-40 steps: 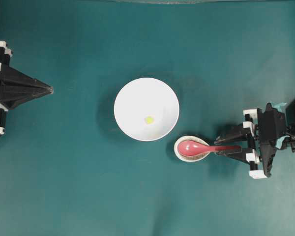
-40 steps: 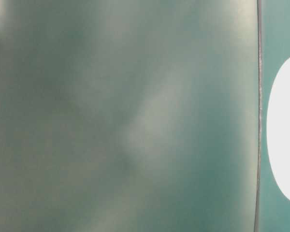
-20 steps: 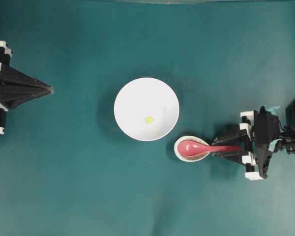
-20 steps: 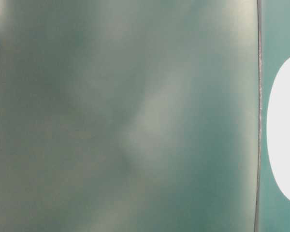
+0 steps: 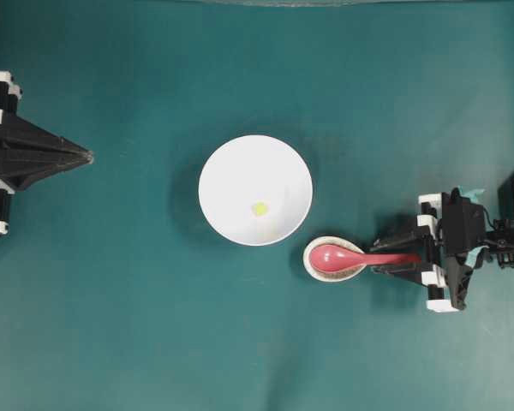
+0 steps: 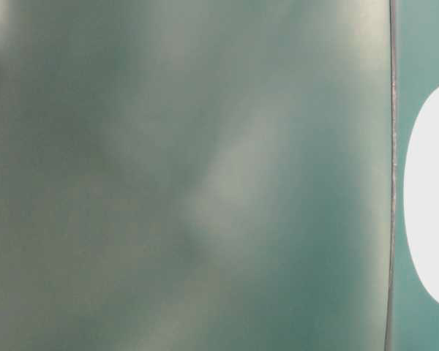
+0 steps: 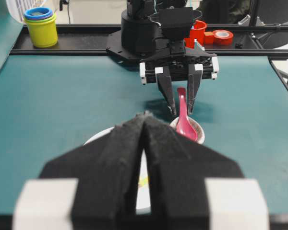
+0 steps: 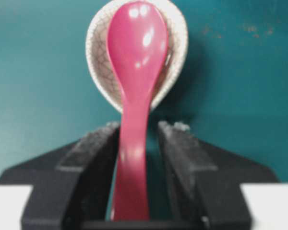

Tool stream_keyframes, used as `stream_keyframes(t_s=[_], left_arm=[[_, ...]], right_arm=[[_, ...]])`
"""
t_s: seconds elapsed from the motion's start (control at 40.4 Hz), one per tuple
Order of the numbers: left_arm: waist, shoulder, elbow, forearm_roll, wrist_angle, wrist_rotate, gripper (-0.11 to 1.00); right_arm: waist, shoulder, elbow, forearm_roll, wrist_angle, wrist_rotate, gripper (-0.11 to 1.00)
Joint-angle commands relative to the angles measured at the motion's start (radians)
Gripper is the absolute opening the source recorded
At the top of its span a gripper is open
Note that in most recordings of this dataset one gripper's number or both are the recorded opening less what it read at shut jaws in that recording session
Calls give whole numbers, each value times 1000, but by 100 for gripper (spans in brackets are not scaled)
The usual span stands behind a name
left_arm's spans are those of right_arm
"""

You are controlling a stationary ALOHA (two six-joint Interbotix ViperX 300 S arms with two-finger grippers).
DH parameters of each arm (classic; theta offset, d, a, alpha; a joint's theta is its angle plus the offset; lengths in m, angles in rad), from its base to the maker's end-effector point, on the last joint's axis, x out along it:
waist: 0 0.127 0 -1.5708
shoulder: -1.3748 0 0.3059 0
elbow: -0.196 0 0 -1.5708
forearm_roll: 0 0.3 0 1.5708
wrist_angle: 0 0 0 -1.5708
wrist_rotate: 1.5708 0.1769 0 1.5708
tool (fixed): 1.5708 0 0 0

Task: Scoop the yellow hexagonal prism block from the bowl with a spoon using the right arm.
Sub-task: 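Close the right gripper on the pink spoon handle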

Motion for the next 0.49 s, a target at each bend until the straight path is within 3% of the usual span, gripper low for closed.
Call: stream_keyframes(t_s=[0.0, 0.47], left_arm=[[2, 8, -23, 3, -3, 0, -1], [2, 8, -23, 3, 2, 0, -1]], right_arm=[[2, -6, -5, -5, -12, -5, 46], [2, -6, -6, -11, -32, -6, 45]])
